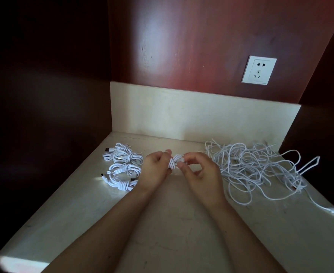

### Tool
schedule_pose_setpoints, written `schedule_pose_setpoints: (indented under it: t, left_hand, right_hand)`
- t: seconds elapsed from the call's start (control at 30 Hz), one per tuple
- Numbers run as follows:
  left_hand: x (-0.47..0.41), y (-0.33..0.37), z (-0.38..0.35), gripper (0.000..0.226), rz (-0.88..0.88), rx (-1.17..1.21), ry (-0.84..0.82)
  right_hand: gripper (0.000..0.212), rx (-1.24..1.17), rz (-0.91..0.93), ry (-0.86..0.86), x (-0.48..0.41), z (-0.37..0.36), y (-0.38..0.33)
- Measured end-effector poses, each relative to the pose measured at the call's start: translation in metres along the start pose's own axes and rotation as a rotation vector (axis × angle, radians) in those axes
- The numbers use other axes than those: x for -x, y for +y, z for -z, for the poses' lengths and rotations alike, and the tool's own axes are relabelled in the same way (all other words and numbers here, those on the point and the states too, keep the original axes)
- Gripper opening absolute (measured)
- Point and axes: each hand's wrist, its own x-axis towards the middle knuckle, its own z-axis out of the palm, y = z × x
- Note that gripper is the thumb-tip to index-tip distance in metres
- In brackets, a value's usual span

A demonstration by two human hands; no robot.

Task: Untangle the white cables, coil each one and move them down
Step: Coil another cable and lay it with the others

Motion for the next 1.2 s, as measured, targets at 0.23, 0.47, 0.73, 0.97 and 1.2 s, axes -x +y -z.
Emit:
schedule_pose_setpoints:
  t: [0.23,0.47,0.73,0.97,1.2]
  left_hand:
    - [0.000,-0.008,-0.003,0.039,-0.132,-0.092,-0.099]
    - [0.001,-0.015,-0.003,0.025,-0.219,-0.308,-0.110]
    - [-0.001,-0.011,0.007,0.041,-0.263,-0.329,-0.231]
    - [0.014,0.000,0.046,0.031,-0.259,-0.364,-0.413]
    - [0.042,-0.005,0.116,0.025,-0.477,-0.487,-0.358]
  right_hand:
    - [0.019,-0.355,-0.262,0.016,-0.004,-0.003,0.005]
    - [0.027,-0.478,-0.293,-0.104,-0.005,0.005,0.007]
    - [0.021,-0.463,-0.285,-0.097,-0.009,0.013,0.003]
    - [0.034,-0.439,-0.308,-0.227,-0.003,0.009,-0.004]
    - [0.017,-0.391,-0.123,-0.460,0.021,-0.024,-0.021]
